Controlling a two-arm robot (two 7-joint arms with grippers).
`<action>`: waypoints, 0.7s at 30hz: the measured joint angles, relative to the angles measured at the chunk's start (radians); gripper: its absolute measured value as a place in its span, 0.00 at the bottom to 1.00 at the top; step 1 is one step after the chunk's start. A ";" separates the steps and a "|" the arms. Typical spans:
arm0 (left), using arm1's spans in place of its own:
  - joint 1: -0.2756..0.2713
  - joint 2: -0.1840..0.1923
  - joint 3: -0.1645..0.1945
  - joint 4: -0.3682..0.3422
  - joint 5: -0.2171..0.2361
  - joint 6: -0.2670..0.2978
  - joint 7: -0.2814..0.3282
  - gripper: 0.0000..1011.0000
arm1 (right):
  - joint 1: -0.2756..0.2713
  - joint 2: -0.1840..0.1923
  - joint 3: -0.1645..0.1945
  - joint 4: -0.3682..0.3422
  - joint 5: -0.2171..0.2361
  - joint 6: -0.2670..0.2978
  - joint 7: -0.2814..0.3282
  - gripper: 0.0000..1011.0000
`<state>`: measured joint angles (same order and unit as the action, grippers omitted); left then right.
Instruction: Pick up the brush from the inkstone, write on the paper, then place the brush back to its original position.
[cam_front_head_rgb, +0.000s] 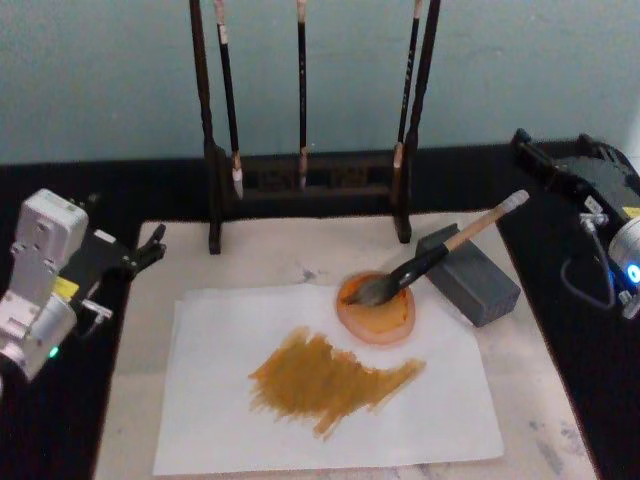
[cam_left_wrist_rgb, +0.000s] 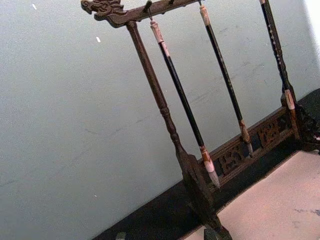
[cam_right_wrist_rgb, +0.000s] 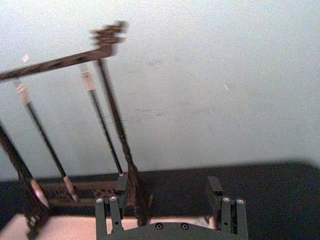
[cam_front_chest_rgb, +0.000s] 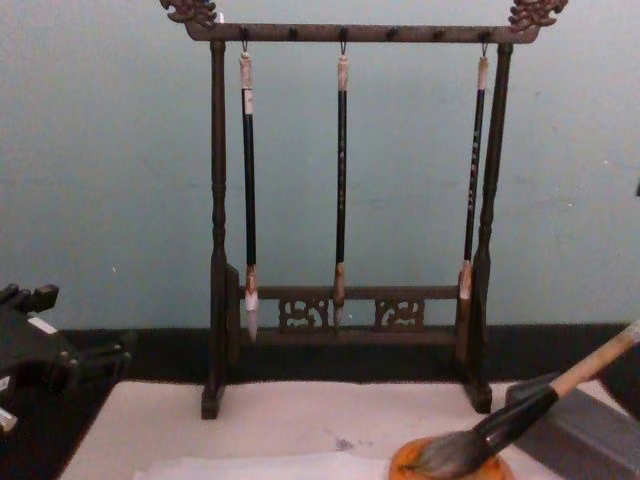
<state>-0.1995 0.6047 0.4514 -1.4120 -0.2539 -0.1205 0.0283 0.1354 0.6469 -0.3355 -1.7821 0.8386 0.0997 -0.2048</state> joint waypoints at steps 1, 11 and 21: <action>0.000 0.000 0.000 0.000 0.000 0.000 0.000 1.00 | 0.003 0.006 -0.008 -0.003 -0.025 -0.002 -0.002 0.99; 0.000 0.000 0.000 0.000 0.000 0.000 0.000 1.00 | 0.027 -0.024 -0.147 0.061 -0.300 -0.037 -0.033 0.99; 0.000 0.000 0.000 0.000 0.000 0.000 0.000 1.00 | 0.004 -0.087 -0.164 0.158 -0.348 -0.098 -0.031 0.99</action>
<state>-0.1995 0.6047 0.4514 -1.4120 -0.2539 -0.1205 0.0283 0.1398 0.5597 -0.4996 -1.6242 0.4906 0.0013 -0.2355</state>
